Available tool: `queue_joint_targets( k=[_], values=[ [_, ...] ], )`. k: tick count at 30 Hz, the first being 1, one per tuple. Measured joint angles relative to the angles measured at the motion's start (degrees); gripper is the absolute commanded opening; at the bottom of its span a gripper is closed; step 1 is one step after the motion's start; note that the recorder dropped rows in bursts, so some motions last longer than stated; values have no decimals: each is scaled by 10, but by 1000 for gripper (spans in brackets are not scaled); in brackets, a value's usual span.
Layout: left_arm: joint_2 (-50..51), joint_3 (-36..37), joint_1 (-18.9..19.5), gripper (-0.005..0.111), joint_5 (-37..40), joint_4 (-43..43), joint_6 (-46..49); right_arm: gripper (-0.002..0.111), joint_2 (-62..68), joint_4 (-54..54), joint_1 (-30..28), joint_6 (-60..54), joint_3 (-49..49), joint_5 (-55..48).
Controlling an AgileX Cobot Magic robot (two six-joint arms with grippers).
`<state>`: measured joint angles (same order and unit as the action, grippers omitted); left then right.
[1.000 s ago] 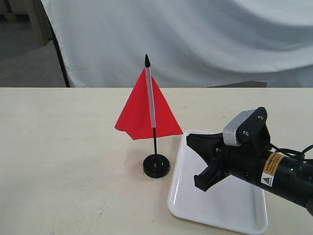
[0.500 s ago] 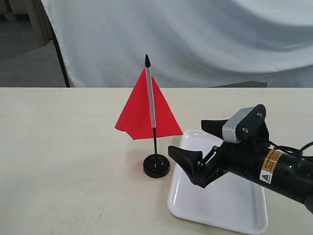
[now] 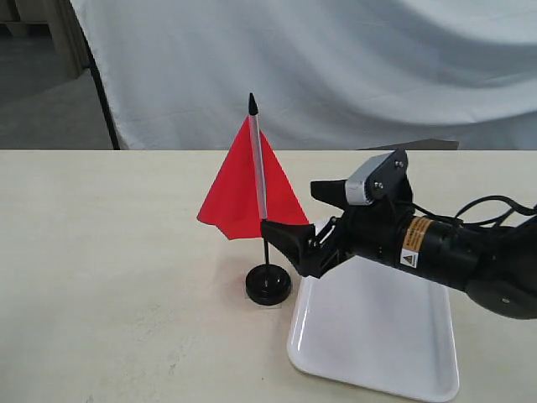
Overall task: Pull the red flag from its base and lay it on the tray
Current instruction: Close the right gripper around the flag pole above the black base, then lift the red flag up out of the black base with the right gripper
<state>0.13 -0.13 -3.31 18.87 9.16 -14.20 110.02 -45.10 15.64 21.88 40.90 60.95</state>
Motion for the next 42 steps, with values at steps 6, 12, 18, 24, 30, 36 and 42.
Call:
queue_joint_targets(
  k=[6,12,18,24,30,36,42],
  values=[
    [0,0,0,0,0,0,0,105,40,-36,25,31,54,-6],
    [0,0,0,0,0,0,0,76,48,-39,67,32,86,-55],
    [0,0,0,0,0,0,0,3,48,-27,80,17,89,-74],
    [0,0,0,0,0,0,0,-1,27,-16,76,18,90,-110],
    [0,0,0,0,0,0,0,-1,-97,-25,78,45,90,-174],
    [0,0,0,0,0,0,0,-1,-223,-27,78,8,103,-392],
    [0,0,0,0,0,0,0,-1,-261,-47,78,-53,141,-680]
  ],
)
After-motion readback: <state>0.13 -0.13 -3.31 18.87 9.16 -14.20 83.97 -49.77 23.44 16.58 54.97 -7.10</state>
